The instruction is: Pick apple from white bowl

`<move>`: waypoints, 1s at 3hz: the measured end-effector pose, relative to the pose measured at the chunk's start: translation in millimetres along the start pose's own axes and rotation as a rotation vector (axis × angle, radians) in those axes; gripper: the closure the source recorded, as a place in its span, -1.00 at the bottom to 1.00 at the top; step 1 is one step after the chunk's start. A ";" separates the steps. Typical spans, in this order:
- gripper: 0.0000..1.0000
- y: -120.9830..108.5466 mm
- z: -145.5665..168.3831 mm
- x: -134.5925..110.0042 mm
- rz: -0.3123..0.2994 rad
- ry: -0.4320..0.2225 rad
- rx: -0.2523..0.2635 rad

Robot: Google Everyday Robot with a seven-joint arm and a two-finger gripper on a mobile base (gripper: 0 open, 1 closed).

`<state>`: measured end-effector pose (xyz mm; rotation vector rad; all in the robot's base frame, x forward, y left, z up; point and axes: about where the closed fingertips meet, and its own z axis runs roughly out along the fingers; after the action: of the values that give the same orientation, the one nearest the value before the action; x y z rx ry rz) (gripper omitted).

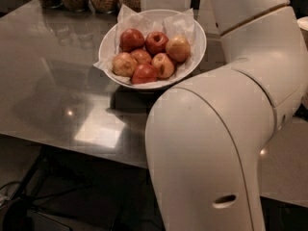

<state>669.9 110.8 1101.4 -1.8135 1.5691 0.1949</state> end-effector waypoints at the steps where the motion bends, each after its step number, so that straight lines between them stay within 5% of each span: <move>1: 1.00 -0.2 6.2 -0.9 0.010 -0.004 -0.004; 2: 1.00 18.0 0.9 -0.9 0.071 0.011 -0.033; 3: 1.00 59.4 -20.5 -7.2 0.182 -0.026 -0.033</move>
Offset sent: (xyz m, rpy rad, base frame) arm -0.0828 -0.0073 -0.0531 -0.0405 0.2001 -0.0890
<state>607.2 104.2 1095.8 -1.6854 1.7216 0.3299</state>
